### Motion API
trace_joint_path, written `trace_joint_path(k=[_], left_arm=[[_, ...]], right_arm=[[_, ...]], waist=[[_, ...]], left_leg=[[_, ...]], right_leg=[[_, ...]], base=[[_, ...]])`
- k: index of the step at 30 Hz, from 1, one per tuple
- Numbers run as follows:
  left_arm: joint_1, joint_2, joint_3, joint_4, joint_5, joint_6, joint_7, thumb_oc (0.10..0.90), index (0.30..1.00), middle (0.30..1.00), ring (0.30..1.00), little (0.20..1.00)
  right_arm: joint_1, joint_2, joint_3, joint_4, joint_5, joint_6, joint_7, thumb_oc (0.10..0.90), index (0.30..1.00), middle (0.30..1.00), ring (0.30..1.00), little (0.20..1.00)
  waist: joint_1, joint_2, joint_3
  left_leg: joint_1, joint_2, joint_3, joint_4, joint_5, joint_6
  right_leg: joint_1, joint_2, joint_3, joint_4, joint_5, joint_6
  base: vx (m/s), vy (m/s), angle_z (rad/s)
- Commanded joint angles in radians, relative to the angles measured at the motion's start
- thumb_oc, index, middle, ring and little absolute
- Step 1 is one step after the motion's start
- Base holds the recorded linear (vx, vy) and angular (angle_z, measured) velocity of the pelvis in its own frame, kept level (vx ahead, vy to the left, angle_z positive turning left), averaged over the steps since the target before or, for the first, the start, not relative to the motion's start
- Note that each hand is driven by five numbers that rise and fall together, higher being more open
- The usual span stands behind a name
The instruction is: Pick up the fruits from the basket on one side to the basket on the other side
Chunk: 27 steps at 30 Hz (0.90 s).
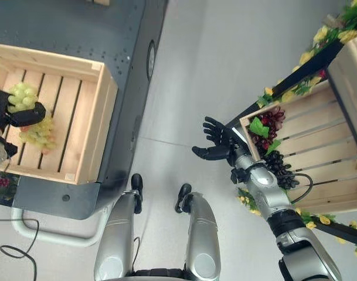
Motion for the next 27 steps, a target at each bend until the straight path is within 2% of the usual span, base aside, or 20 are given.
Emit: trace_joint_path(k=[1,6,10,11,15,19,22,27], left_arm=[[-0.001,0.009,0.155,-0.110,-0.193,-0.111,0.017,0.400,0.300,0.300,0.300,0.300],[0.089,-0.059,0.215,-0.222,-0.315,-0.174,0.000,0.400,0.300,0.300,0.300,0.300],[0.166,-0.137,0.246,-0.351,-0.316,-0.250,-0.009,0.400,0.300,0.300,0.300,0.300],[0.186,-0.160,0.258,-0.395,-0.342,-0.251,-0.034,0.400,0.300,0.300,0.300,0.300],[0.212,-0.212,0.256,-0.508,-0.395,-0.266,-0.081,0.400,0.300,0.300,0.300,0.300],[0.184,-0.236,0.237,-0.584,-0.443,-0.246,-0.121,0.400,0.300,0.300,0.300,0.300],[0.111,-0.237,0.203,-0.623,-0.489,-0.246,-0.138,0.400,0.300,0.300,0.300,0.300],[0.006,-0.257,0.141,-0.625,-0.535,-0.243,-0.156,0.400,0.300,0.300,0.300,0.300]], right_arm=[[-0.009,-0.020,-0.100,-0.108,-0.039,-0.073,-0.016,0.800,0.900,0.900,0.900,0.900],[0.037,0.013,-0.112,-0.123,-0.060,-0.075,-0.047,0.800,0.900,0.900,0.900,0.900],[0.088,0.052,-0.122,-0.146,-0.096,-0.082,-0.060,0.800,0.900,0.900,0.900,0.900],[0.099,0.065,-0.123,-0.149,-0.103,-0.082,-0.056,0.800,0.900,0.900,0.900,0.900],[0.097,0.101,-0.107,-0.151,-0.090,-0.084,-0.073,0.800,0.900,0.900,0.900,0.900],[0.059,0.128,-0.086,-0.145,-0.095,-0.048,-0.087,0.800,0.900,0.900,0.900,0.900],[-0.012,0.144,-0.044,-0.152,-0.098,0.027,-0.108,0.800,0.900,0.900,0.900,0.900],[-0.101,0.159,-0.001,-0.162,-0.073,0.073,-0.116,0.800,0.900,0.900,0.900,0.900]], waist=[[0.005,0.041,-0.036],[0.001,0.044,-0.114],[0.002,0.061,-0.205],[0.002,0.068,-0.238],[0.003,0.082,-0.308],[0.006,0.093,-0.358],[0.004,0.105,-0.394],[-0.004,0.109,-0.419]], left_leg=[[0.186,-0.082,0.063,-0.026,-0.164,0.045],[0.290,-0.098,0.050,-0.122,-0.147,0.036],[0.406,-0.121,0.035,-0.265,-0.113,0.027],[0.441,-0.125,0.033,-0.307,-0.105,0.025],[0.515,-0.130,0.017,-0.392,-0.081,0.023],[0.563,-0.132,-0.003,-0.465,-0.058,0.020],[0.598,-0.128,-0.007,-0.532,-0.035,0.015],[0.622,-0.126,-0.010,-0.586,-0.015,0.008]], right_leg=[[0.132,0.041,0.048,-0.127,0.028,0.013],[0.242,0.060,0.057,-0.237,0.044,0.023],[0.370,0.082,0.061,-0.395,0.079,0.036],[0.412,0.088,0.064,-0.444,0.090,0.040],[0.492,0.103,0.073,-0.541,0.126,0.044],[0.540,0.111,0.082,-0.620,0.162,0.050],[0.575,0.121,0.084,-0.687,0.191,0.054],[0.598,0.135,0.084,-0.743,0.213,0.053]], base=[[0.06,-0.017,0.04],[0.07,-0.013,0.04],[0.10,-0.005,-0.02],[0.13,-0.012,-0.06],[0.08,-0.034,-0.06],[0.04,-0.048,-0.02],[-0.01,-0.067,-0.03],[-0.02,-0.058,-0.04]])
